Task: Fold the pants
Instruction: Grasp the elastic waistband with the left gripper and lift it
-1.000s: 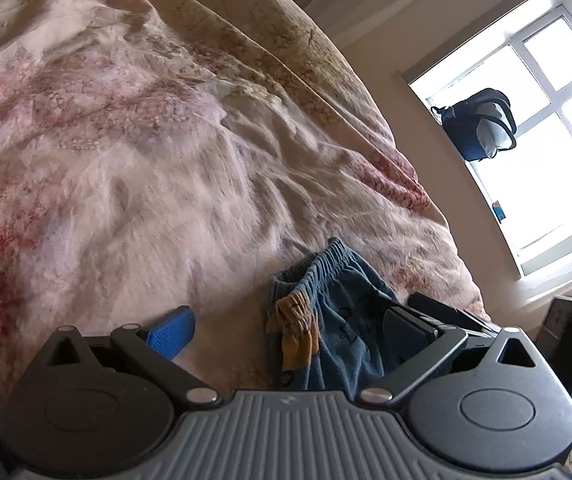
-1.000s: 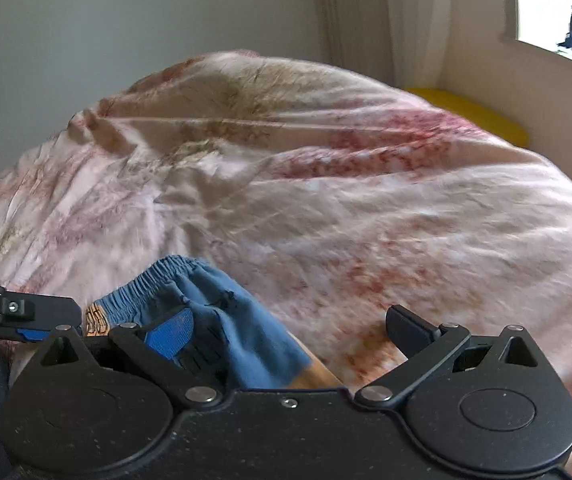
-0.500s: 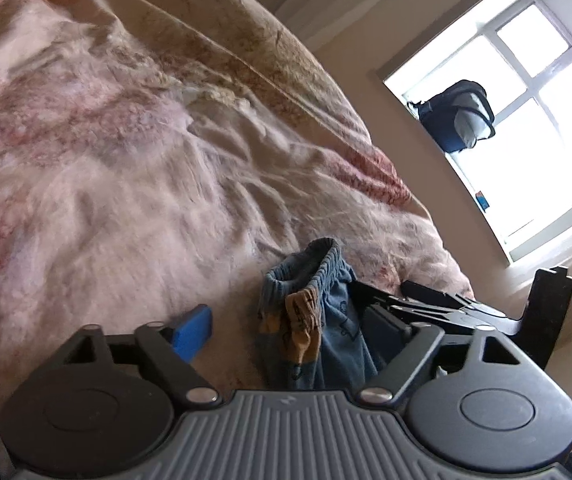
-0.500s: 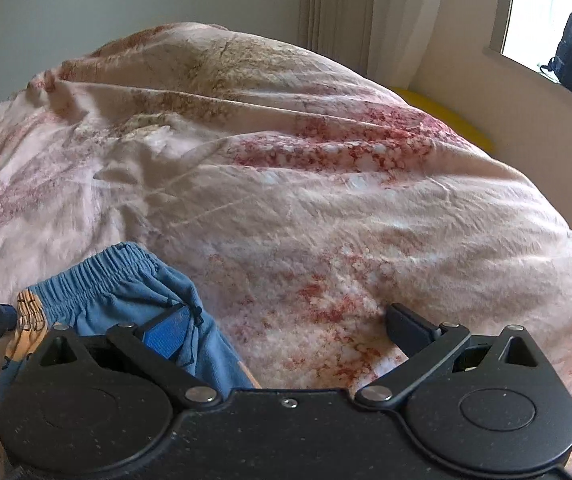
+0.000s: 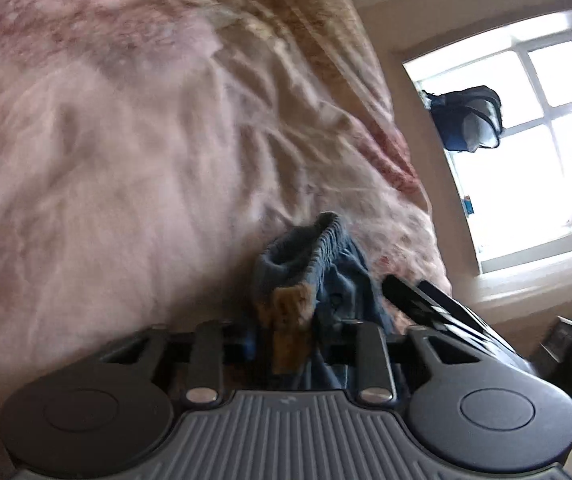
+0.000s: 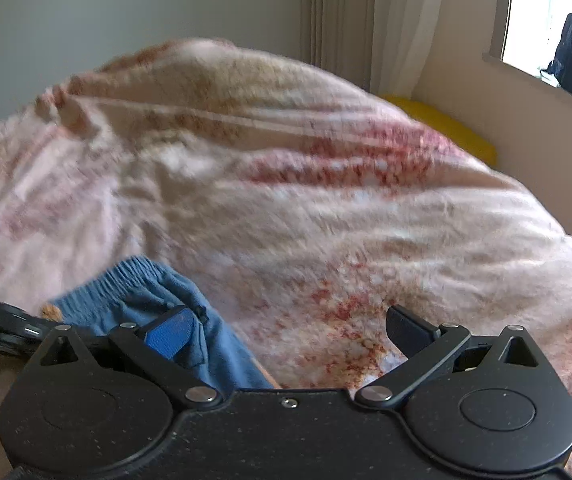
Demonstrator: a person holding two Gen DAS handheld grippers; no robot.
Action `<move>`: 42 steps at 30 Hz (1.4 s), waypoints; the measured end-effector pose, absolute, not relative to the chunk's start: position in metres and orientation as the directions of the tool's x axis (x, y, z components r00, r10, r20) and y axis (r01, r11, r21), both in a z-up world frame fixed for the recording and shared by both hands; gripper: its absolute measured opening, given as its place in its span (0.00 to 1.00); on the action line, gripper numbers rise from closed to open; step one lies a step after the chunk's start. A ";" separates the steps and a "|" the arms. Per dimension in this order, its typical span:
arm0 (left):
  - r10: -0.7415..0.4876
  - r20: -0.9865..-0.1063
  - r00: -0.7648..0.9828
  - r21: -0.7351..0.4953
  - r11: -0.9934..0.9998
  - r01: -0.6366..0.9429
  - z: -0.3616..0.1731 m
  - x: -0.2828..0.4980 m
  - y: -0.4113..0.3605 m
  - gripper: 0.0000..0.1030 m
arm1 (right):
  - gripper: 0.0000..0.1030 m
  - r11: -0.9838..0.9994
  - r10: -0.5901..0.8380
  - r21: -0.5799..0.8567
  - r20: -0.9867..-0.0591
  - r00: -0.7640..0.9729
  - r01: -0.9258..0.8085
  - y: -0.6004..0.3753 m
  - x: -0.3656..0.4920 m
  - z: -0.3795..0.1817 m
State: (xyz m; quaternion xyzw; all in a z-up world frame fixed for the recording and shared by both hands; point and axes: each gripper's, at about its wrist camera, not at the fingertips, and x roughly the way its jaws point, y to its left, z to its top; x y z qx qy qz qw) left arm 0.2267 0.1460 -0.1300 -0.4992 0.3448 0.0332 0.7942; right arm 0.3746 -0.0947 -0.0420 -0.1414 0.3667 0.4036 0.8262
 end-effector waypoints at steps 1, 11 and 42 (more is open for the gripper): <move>-0.294 -0.577 0.762 -0.779 0.479 -0.405 -0.132 0.226 0.148 0.22 | 0.99 0.648 0.559 0.067 -0.718 0.414 -0.758 -0.097 0.376 -0.041; -0.289 -0.576 0.765 -0.779 0.477 -0.406 -0.130 0.228 0.150 0.18 | 0.99 0.764 0.346 -0.146 -0.730 0.589 -0.629 -0.093 0.375 -0.051; -0.149 -0.500 0.853 -0.555 0.812 -0.183 -0.063 0.208 0.092 0.16 | 1.00 0.965 0.108 -0.132 -0.590 0.800 -0.227 -0.286 0.175 0.015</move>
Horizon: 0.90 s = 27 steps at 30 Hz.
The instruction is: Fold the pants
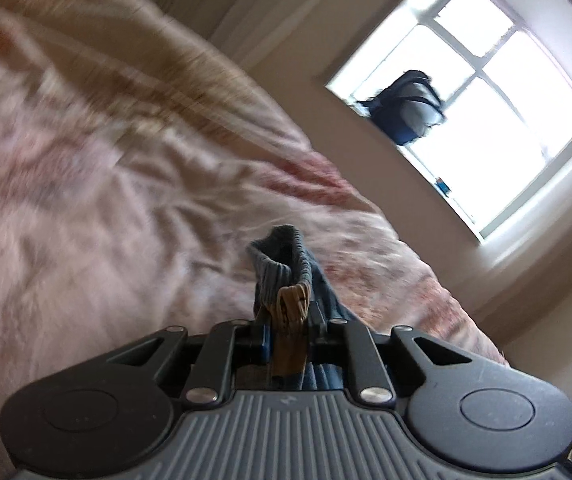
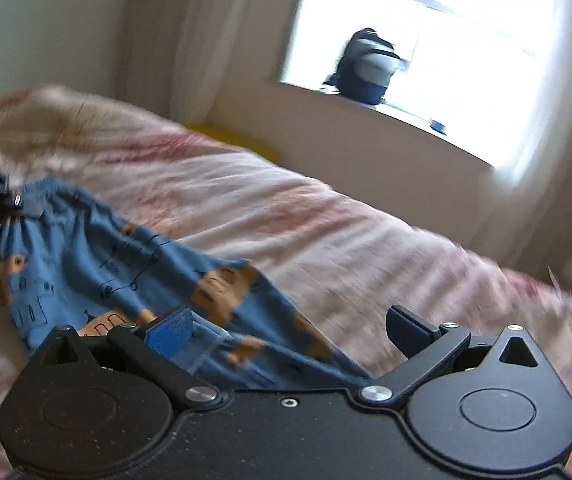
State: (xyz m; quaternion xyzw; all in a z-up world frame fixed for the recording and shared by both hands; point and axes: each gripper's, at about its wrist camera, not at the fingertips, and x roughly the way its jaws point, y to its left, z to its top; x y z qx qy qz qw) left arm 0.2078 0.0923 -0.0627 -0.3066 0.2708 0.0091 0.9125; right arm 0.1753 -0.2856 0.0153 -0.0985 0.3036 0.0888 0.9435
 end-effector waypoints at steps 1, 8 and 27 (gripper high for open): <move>-0.151 -0.483 0.863 -0.535 0.831 -0.155 -0.055 0.204 0.085 0.16 | 1.00 0.980 0.098 -0.083 -0.592 0.800 -0.181 -0.299 0.172 0.013; -0.186 -0.389 0.902 -0.189 0.975 0.119 0.009 0.171 -0.017 0.16 | 1.00 0.983 0.141 0.181 -0.590 0.795 -0.040 -0.366 0.181 0.006; -0.385 -0.657 0.648 0.183 0.753 0.632 -0.091 0.133 -0.257 0.36 | 1.00 0.907 0.084 0.379 -0.589 0.804 0.183 -0.495 0.170 -0.003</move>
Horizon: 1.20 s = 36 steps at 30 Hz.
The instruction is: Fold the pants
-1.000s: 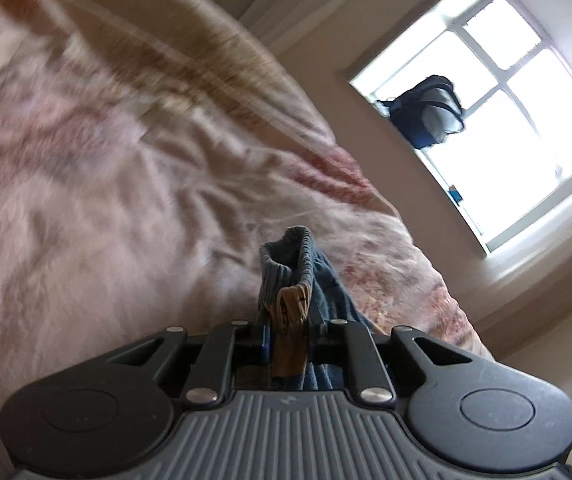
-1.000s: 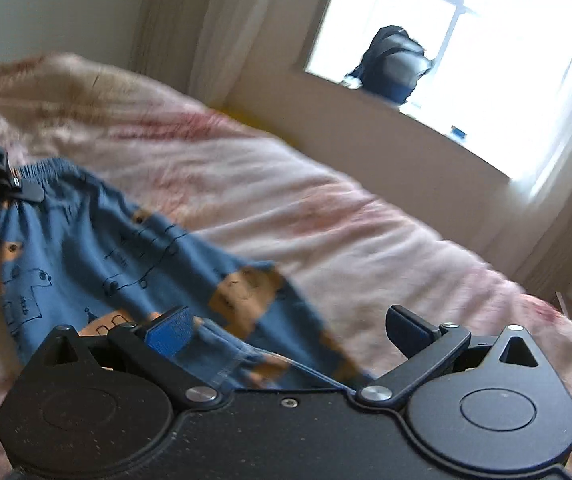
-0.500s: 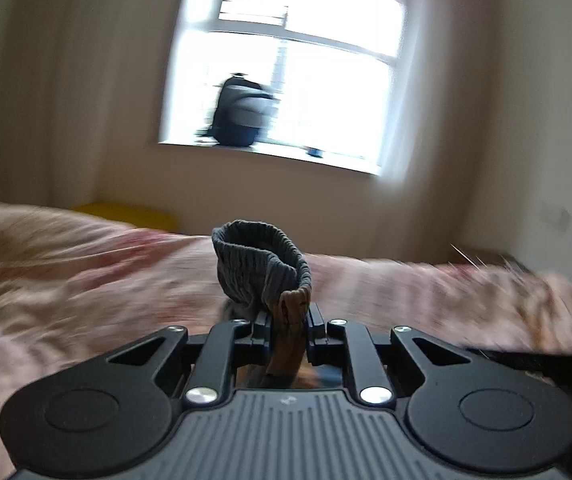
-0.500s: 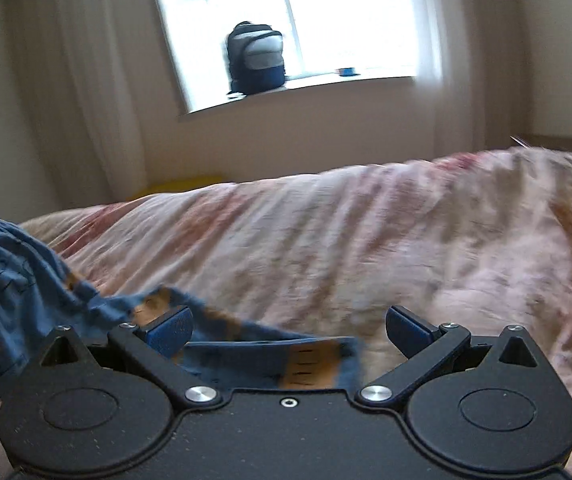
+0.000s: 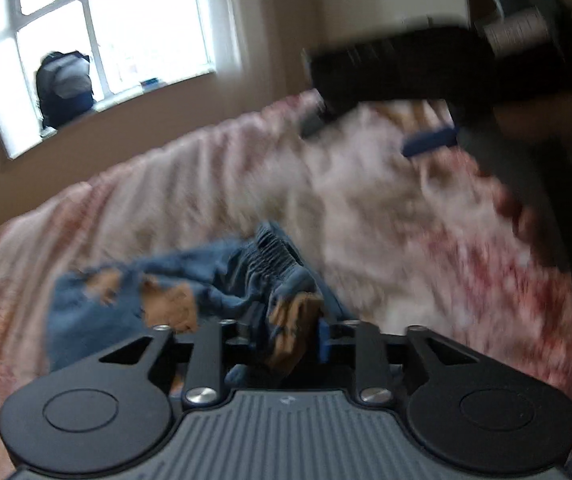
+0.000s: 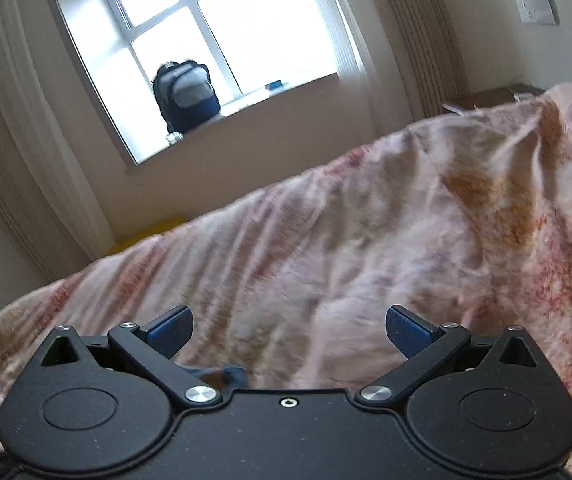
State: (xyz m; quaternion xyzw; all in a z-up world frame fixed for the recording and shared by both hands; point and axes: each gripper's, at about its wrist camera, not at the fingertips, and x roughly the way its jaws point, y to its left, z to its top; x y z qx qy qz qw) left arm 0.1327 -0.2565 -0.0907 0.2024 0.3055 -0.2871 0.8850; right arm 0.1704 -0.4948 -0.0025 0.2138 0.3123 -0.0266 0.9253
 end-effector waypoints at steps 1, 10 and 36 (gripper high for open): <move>-0.392 -0.656 0.644 0.171 0.754 0.634 -0.095 0.131 -0.253 0.37 | 1.00 0.905 0.100 0.388 -0.595 0.797 0.176 -0.495 0.173 -0.005; -0.438 -0.635 0.636 0.140 0.745 0.653 -0.091 0.118 -0.241 0.46 | 1.00 0.931 0.237 0.365 -0.656 0.716 0.027 -0.463 0.182 -0.011; -0.383 -0.627 0.678 0.006 0.868 0.496 -0.049 0.150 -0.118 1.00 | 0.99 0.981 0.176 0.188 -0.724 0.667 -0.054 -0.429 0.183 -0.026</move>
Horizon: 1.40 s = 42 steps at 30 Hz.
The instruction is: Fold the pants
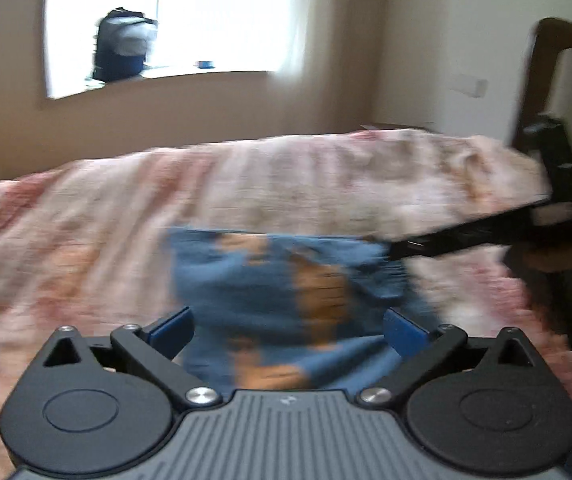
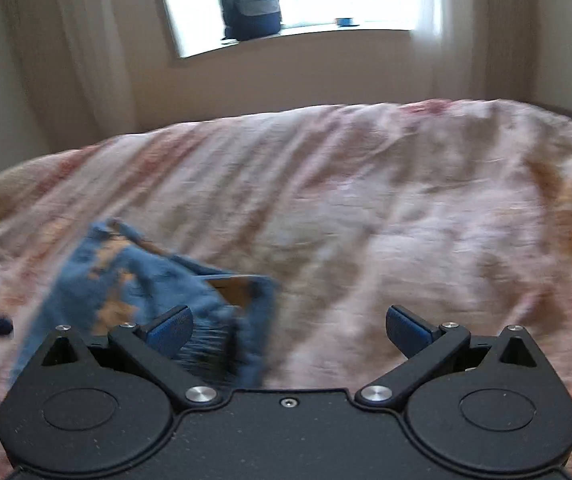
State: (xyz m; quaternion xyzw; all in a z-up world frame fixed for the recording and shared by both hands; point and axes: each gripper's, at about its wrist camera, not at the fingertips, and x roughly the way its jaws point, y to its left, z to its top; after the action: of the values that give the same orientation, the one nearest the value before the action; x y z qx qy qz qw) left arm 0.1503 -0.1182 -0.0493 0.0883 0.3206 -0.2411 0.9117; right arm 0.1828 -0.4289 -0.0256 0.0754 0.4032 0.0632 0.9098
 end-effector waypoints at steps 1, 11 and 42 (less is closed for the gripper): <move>-0.354 -0.638 0.684 0.022 0.879 0.476 -0.054 0.155 -0.114 1.00 | 0.99 0.981 0.181 0.182 -0.737 0.651 -0.067 -0.420 0.185 -0.028; -0.266 -0.792 0.550 -0.069 0.933 0.353 -0.096 0.189 -0.087 0.99 | 0.99 0.996 0.037 -0.015 -0.828 0.559 -0.088 -0.399 0.187 -0.043; -0.228 -0.699 0.678 0.073 0.920 0.385 -0.080 0.288 -0.119 1.00 | 0.99 0.954 -0.061 -0.253 -0.687 0.724 -0.160 -0.350 0.201 -0.038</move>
State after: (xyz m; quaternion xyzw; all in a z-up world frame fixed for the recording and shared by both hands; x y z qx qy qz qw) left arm 0.2879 -0.1193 -0.0800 0.1076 0.3642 -0.1684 0.9096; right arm 0.2007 -0.3501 -0.0380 -0.1491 0.3702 0.0270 0.9165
